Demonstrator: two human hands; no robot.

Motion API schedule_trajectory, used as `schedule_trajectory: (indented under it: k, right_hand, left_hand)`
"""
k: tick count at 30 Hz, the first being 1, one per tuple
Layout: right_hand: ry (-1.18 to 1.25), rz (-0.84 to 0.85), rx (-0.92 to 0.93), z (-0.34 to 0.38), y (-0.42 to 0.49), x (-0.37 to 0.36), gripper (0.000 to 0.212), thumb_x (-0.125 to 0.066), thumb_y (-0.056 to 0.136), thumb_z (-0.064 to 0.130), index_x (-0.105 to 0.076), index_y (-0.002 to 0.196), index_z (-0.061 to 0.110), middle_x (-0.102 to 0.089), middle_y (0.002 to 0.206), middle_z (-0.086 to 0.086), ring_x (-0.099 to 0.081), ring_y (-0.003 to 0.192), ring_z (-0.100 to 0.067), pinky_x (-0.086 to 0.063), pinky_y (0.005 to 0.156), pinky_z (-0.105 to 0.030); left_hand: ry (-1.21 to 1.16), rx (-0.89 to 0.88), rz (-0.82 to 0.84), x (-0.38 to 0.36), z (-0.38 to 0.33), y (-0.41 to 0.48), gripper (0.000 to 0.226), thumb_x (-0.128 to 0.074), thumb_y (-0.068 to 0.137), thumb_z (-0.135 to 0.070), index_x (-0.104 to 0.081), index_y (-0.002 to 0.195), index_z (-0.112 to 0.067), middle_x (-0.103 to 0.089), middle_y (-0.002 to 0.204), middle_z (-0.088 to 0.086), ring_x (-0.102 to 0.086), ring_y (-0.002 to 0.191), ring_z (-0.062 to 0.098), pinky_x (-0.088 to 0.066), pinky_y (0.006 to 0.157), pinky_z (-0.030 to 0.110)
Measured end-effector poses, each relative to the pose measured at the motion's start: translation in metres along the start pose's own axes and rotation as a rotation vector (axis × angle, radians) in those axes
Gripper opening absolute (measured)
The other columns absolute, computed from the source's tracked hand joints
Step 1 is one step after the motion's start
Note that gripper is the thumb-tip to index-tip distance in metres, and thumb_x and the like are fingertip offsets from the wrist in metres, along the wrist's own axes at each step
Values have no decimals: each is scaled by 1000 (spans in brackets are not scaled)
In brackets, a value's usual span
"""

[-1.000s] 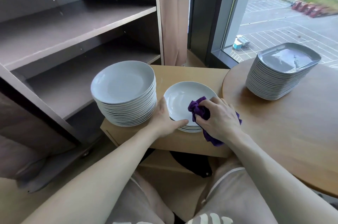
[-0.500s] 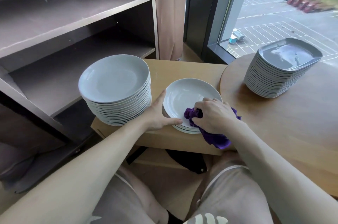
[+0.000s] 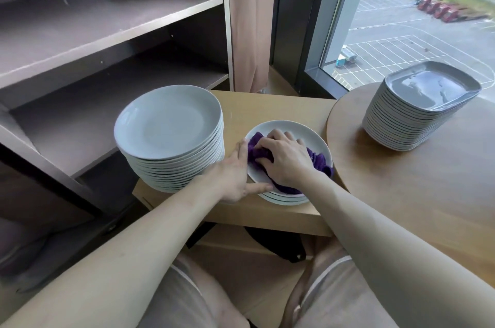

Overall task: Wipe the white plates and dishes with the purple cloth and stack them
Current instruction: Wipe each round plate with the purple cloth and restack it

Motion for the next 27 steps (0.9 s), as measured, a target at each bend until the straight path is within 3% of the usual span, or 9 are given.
schedule_trajectory:
  k: [5, 8, 16, 20, 27]
  right_hand:
    - [-123, -90, -126, -12, 18, 2, 23, -50, 99, 44, -58, 116, 30, -53, 127, -5, -48, 116, -35, -39, 91, -52]
    - [-206, -98, -167, -28, 16, 9, 21, -53, 98, 37, -57, 116, 25, -52, 126, -8, -47, 114, -36, -38, 91, -52]
    - [-449, 10, -188, -52, -17, 31, 28, -57, 92, 31, -62, 118, 22, -52, 126, -8, -47, 115, -34, -38, 92, -52]
    - [-439, 64, -214, -54, -35, 40, 28, -59, 89, 31, -62, 116, 24, -51, 124, -6, -47, 115, -32, -35, 91, -50]
    - [-267, 206, -173, -47, -56, 41, 15, -63, 86, 37, -54, 95, 29, -50, 106, 2, -47, 108, -27, -28, 80, -42]
  left_hand:
    - [42, 29, 33, -2, -2, 1, 132, -45, 77, -91, 28, 157, -17, 24, 168, -6, -42, 145, 28, -46, 101, 42]
    - [-27, 31, 36, -6, 0, 3, 133, -51, 77, -89, 28, 157, -19, 25, 168, -9, -36, 148, 29, -41, 109, 42]
    - [-204, 30, -43, -15, 3, 1, 135, -67, 72, -82, 19, 161, -29, 6, 172, -13, -27, 153, 23, -31, 116, 39]
    - [-264, 9, -91, -23, -5, -4, 133, -69, 75, -78, 15, 162, -24, 7, 172, -11, -12, 157, 15, -19, 122, 35]
    - [-330, 14, -56, -19, -6, -6, 135, -75, 75, -73, 15, 163, -23, 8, 172, -10, -9, 157, 15, -16, 124, 35]
Point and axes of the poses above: each hand's wrist, its own y-axis towards the middle knuckle, its own x-axis out of the back of the hand, z = x × y, the point moved 3 cm from there along y, towards the middle knuckle
